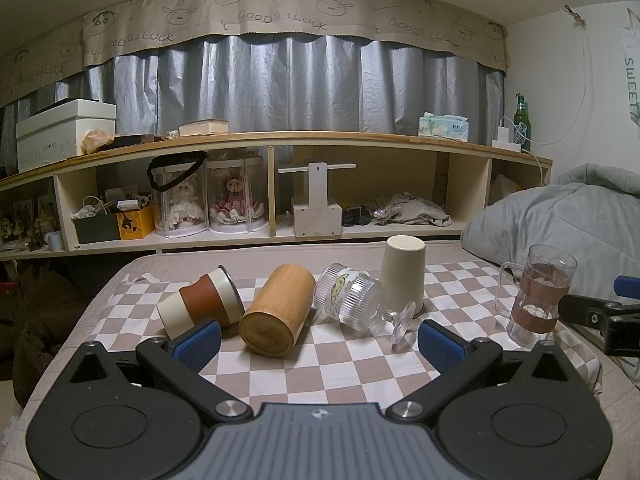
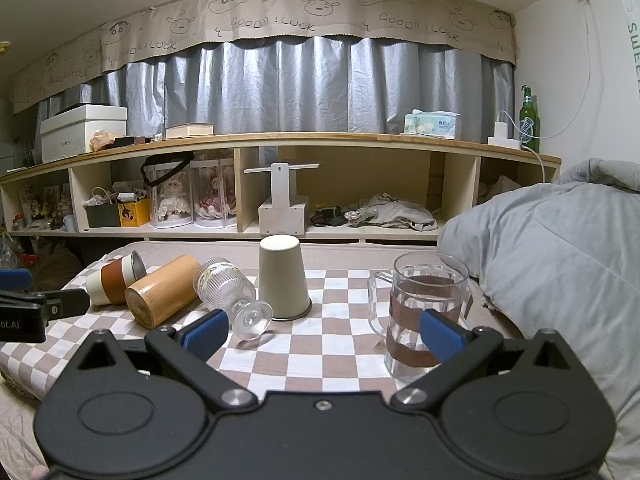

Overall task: Flip cup upright
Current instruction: 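Reach the right gripper to the fallen clear goblet and grasp its stem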

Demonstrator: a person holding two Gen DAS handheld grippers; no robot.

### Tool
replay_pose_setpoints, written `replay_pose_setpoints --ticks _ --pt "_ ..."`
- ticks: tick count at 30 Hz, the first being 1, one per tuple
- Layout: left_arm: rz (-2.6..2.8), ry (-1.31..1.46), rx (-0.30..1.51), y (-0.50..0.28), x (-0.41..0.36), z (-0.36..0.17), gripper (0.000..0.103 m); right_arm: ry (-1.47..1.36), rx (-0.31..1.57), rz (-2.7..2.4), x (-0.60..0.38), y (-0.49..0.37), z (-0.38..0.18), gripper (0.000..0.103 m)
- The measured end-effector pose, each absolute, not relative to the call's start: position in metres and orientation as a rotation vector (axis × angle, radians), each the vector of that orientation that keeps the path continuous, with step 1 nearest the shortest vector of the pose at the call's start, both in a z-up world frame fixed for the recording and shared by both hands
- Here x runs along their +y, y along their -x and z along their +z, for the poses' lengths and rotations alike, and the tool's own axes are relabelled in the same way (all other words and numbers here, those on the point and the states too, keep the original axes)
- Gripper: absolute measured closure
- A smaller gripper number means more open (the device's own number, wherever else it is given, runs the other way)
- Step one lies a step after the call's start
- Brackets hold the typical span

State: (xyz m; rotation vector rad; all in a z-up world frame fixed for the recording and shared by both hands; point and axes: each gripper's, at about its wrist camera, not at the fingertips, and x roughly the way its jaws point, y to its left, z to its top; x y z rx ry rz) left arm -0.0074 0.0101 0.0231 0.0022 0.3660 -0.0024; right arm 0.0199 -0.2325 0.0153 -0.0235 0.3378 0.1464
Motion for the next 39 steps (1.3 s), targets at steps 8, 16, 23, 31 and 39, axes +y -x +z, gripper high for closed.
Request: replay_pose_setpoints --ticks 8,16,23,31,39 --pt "-0.016 -0.004 0.367 0.006 0.000 0.014 0.000 0.028 0.332 0.150 -0.231 -0.030 0.019 0.000" --pt "-0.014 0.042 0.378 -0.004 0.009 0.004 0.000 0.115 0.372 0.231 -0.207 -0.086 0.019 0.000" --pt "-0.004 0.102 0.386 -0.013 0.023 -0.004 0.000 0.278 0.500 0.386 -0.162 -0.159 0.020 0.002" --pt "0.003 0.157 0.402 -0.022 0.039 -0.012 0.000 0.486 0.626 0.561 -0.088 -0.223 0.009 0.013" --pt "0.005 0.271 0.432 -0.029 0.061 -0.019 0.000 0.668 0.830 0.609 -0.046 -0.257 -0.032 0.020"
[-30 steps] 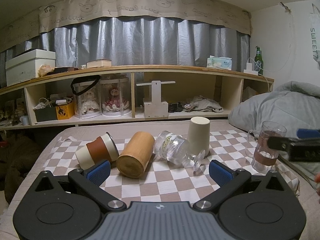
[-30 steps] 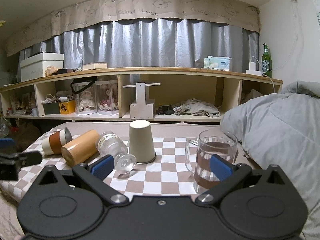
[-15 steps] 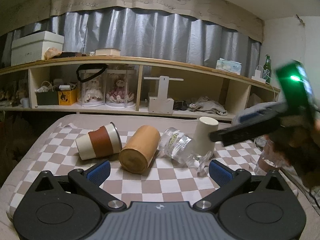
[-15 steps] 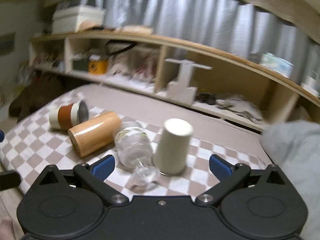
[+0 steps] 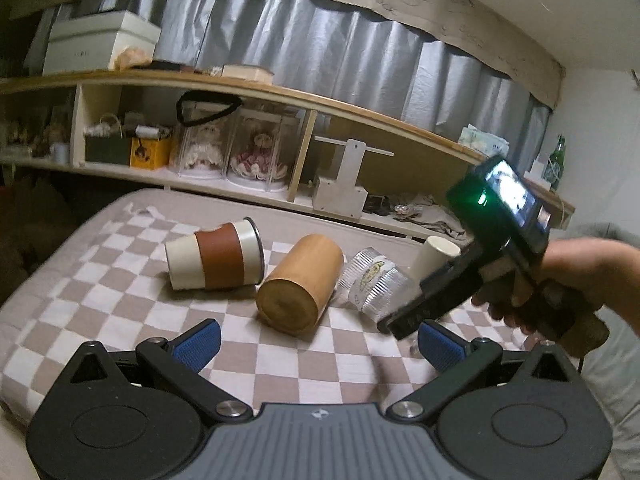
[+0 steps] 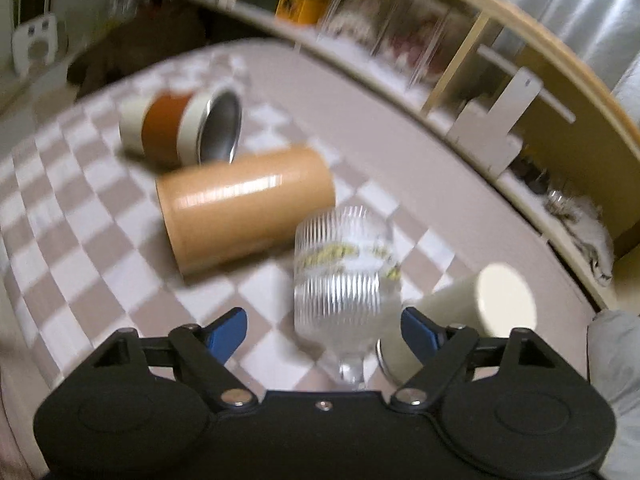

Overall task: Flip cup upright
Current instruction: 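Reach the right gripper to the fallen clear goblet and grasp its stem, then lift and rotate the goblet upright with the right gripper while the left gripper steadies its bowl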

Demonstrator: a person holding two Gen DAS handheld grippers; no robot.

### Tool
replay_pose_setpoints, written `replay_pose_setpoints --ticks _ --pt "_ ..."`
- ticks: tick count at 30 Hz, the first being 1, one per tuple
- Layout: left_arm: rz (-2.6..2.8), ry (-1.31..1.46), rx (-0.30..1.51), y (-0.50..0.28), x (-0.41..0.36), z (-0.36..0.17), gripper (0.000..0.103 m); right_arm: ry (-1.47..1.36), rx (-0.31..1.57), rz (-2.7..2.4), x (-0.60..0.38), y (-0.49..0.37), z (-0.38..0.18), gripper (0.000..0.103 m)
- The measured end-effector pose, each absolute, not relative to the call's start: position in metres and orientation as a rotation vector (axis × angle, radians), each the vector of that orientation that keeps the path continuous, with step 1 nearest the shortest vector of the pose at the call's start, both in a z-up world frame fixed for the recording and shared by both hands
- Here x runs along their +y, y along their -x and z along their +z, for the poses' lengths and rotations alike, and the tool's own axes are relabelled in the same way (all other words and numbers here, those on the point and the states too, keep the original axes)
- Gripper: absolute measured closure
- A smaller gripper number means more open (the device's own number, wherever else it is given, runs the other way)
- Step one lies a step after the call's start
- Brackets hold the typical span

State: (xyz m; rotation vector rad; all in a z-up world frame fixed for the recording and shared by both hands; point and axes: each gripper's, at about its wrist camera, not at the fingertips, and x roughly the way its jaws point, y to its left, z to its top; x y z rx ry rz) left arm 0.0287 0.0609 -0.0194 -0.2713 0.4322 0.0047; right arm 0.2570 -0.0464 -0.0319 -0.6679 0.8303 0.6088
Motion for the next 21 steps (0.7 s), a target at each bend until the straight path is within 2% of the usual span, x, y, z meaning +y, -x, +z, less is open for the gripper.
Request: replay_pose_setpoints --ticks 2,4,5,11,21 --pt "-0.004 0.275 0.435 -0.030 0.061 -0.020 0.000 0.702 0.887 0.593 -0.047 -0.261 -0.042 0.025" --pt "-0.009 0.262 0.429 -0.030 0.059 -0.021 0.000 0.722 0.931 0.557 -0.049 -0.268 -0.050 0.040" --pt "-0.006 0.252 0.430 -0.030 0.059 -0.022 0.000 0.723 0.952 0.544 -0.049 -0.271 -0.054 0.044" --pt "0.014 0.254 0.429 -0.031 0.062 -0.022 0.000 0.679 1.039 0.462 -0.051 -0.285 -0.066 0.084" --pt "-0.017 0.253 0.419 -0.023 0.060 -0.018 0.000 0.454 1.125 0.484 -0.090 -0.235 -0.044 0.086"
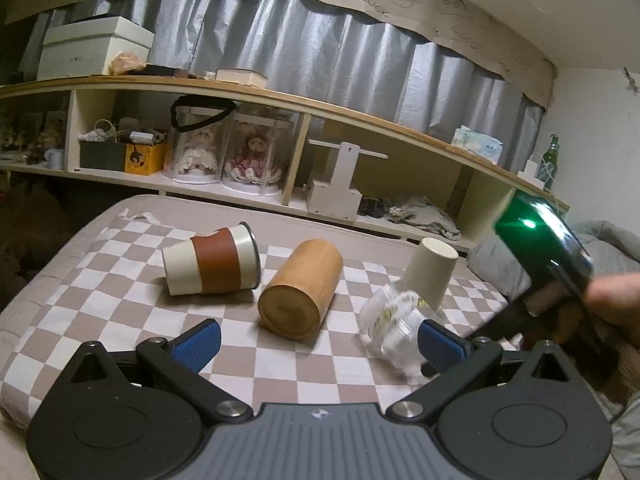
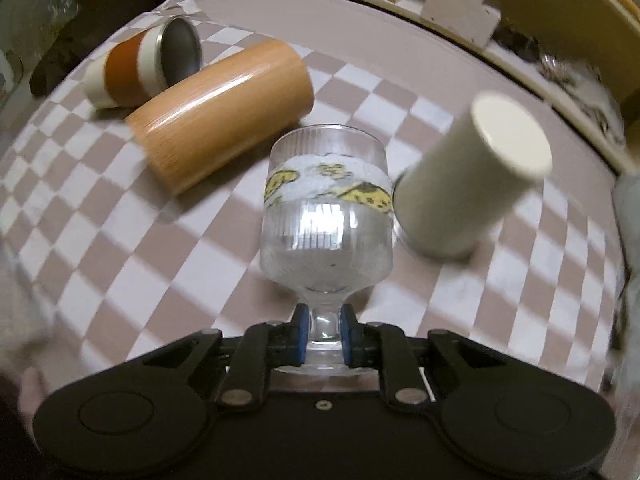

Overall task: Flip cup upright
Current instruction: 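Lift and rotate the goblet upright with the right gripper while the left gripper steadies its bowl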

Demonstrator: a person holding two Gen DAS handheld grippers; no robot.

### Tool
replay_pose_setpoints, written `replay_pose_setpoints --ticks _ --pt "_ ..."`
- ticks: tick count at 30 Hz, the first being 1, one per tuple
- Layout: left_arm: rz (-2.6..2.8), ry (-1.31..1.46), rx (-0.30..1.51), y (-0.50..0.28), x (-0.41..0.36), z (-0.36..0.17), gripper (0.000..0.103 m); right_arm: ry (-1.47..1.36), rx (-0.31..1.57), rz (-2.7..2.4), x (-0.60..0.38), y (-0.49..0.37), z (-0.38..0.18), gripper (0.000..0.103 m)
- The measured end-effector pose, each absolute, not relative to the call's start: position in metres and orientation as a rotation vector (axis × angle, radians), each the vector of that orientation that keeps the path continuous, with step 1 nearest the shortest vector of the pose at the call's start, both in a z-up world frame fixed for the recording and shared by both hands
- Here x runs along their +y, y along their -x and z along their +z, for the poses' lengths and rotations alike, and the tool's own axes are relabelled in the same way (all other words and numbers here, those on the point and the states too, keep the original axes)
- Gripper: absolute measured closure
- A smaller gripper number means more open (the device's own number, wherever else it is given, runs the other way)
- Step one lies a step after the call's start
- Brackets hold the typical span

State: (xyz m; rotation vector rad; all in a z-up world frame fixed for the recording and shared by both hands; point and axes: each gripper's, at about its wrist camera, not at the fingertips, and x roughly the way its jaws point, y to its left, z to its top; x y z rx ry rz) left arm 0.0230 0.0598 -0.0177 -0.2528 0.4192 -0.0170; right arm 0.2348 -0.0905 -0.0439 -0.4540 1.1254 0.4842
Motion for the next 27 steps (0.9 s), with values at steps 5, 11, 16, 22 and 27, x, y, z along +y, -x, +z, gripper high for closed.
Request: replay_pose_setpoints --ticks 5,11,16,22,27 --pt "-0.067 0.288 0.453 -0.025 0.059 -0.019 0.000 0.393 1.132 0.497 -0.110 -0.200 -0.039 0.087" --pt "-0.174 0.439 0.564 -0.043 0.058 -0.027 0.003 0.335 1.103 0.509 -0.125 -0.170 -0.036 0.087" --pt "-0.264 0.566 0.671 -0.083 0.044 -0.034 0.014 0.276 1.026 0.508 -0.134 -0.160 -0.038 0.088" --pt "-0.251 0.629 0.805 -0.135 0.028 -0.055 0.019 0.170 0.925 0.500 -0.151 -0.150 -0.040 0.088" --pt "-0.239 0.726 0.889 -0.171 0.022 -0.078 0.019 0.086 0.870 0.492 -0.162 -0.145 -0.043 0.088"
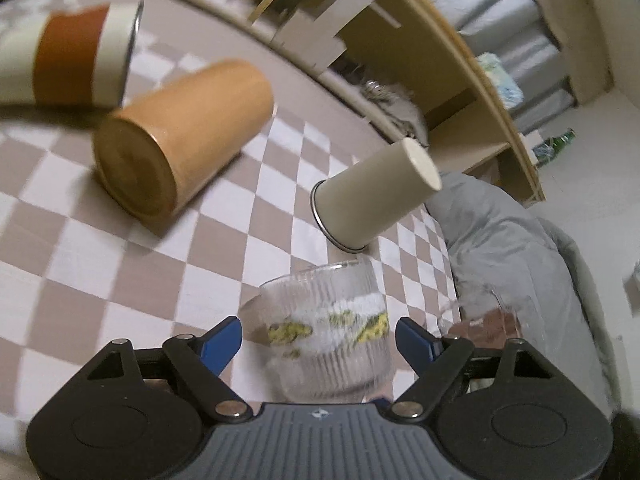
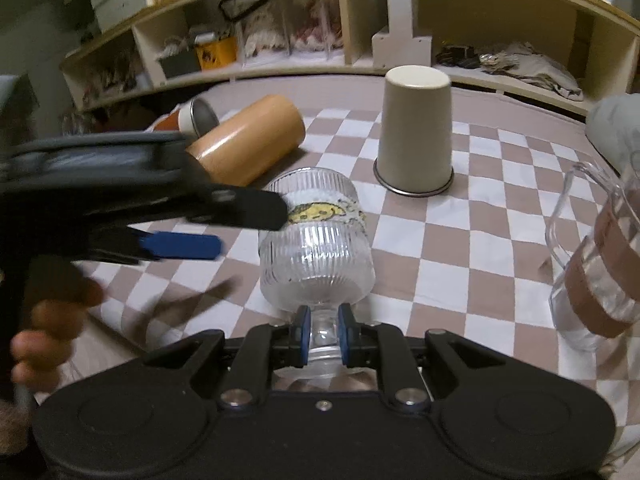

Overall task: Flip cup upright
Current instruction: 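Lift and rotate the goblet upright with the right gripper while the left gripper steadies its bowl, then lower the upright goblet beside the brown-banded glass mug and open both grippers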

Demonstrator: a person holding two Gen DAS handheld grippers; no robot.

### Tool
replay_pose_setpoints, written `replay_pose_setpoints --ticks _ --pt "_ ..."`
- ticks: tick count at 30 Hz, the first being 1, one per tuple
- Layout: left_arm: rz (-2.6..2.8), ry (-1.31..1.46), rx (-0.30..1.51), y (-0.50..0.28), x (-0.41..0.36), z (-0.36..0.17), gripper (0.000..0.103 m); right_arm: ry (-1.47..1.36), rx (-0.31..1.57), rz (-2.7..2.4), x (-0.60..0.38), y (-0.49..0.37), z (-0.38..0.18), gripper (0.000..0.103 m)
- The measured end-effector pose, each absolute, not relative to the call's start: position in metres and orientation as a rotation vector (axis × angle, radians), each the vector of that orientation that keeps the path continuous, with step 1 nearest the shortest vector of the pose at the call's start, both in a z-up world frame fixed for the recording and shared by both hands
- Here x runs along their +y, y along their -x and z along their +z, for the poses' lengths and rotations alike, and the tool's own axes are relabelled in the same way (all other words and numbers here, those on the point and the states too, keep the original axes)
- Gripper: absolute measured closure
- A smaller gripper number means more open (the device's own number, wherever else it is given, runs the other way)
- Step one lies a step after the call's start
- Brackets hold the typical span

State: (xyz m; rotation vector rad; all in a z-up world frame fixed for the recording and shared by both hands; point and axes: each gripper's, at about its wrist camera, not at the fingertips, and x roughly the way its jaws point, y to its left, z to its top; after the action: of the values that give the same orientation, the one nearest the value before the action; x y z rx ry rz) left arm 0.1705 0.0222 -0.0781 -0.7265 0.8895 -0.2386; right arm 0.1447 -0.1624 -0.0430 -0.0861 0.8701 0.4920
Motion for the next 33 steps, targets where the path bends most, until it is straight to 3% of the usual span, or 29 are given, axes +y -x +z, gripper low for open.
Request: replay_pose_setpoints --ticks 4,9,24,33 --pt "-0.230 0.797 0.910 -0.184 0.021 -0.088 0.026 0.100 0.845 0.508 -0.164 -0.138 -0.041 0.088" --pt "-0.238 0.768 0.891 -0.183 0.016 -0.085 0.028 0.099 0.827 0.526 -0.168 -0.134 -0.042 0.088" --pt "-0.372 0.168 0.669 -0.150 -0.085 -0.012 0.030 0.107 0.698 0.518 -0.190 -0.122 -0.054 0.084" --pt "-0.387 0.062 0.650 -0.167 -0.142 0.003 0.031 0.079 0.627 0.374 -0.225 -0.139 -0.062 0.087"
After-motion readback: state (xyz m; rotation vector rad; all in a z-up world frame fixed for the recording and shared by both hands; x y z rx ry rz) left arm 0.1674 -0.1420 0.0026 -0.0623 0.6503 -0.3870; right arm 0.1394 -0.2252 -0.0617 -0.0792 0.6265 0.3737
